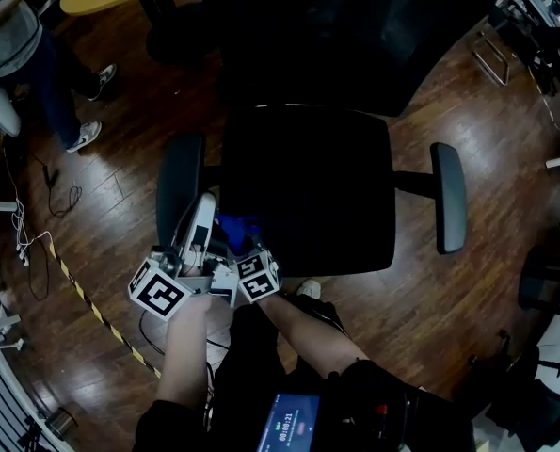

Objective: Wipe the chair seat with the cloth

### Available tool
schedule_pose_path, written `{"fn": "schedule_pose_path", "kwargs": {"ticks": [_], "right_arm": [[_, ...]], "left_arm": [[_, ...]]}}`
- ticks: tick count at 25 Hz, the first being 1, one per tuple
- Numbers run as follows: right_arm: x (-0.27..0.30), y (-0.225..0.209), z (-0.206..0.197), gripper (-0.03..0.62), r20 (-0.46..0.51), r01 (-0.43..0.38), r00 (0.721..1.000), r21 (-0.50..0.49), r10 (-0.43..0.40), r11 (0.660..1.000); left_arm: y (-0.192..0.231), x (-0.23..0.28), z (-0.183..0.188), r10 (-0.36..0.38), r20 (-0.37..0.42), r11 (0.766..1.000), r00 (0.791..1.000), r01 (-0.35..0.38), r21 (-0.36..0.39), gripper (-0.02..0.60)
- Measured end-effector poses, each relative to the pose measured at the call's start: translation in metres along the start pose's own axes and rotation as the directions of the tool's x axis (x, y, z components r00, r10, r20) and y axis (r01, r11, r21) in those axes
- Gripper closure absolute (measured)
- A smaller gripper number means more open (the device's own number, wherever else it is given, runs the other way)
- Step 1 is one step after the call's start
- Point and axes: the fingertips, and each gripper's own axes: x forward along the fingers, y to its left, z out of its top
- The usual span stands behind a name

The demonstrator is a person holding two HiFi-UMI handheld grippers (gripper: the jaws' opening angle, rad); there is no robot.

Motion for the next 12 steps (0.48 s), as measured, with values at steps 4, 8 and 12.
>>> {"fn": "schedule_pose_path", "kwargs": {"ticks": [4, 8, 12], "right_arm": [[-0.018, -0.031, -0.008, 0.511, -0.017, 0.032, 0.999, -0.019, -0.032, 0.999], [-0.071, -0.108, -0.039, 0.511, -0.051, 0.166, 0.985, 0.008, -0.165, 0.986], [-0.165, -0.206, -0.075, 0.511, -0.094, 0.372, 0.926, 0.050, -0.366, 0.927]], "left_arm": [[0.006, 0.001, -0.004, 0.003, -0.007, 1.000, 1.000, -0.003, -0.008, 0.589], [0.000, 0.009, -0.014, -0.017, -0.024, 1.000, 1.000, 0.016, -0.020, 0.589], [-0.003, 0.016, -0.025, -0.028, -0.045, 0.999, 0.999, 0.027, -0.031, 0.589]]}}
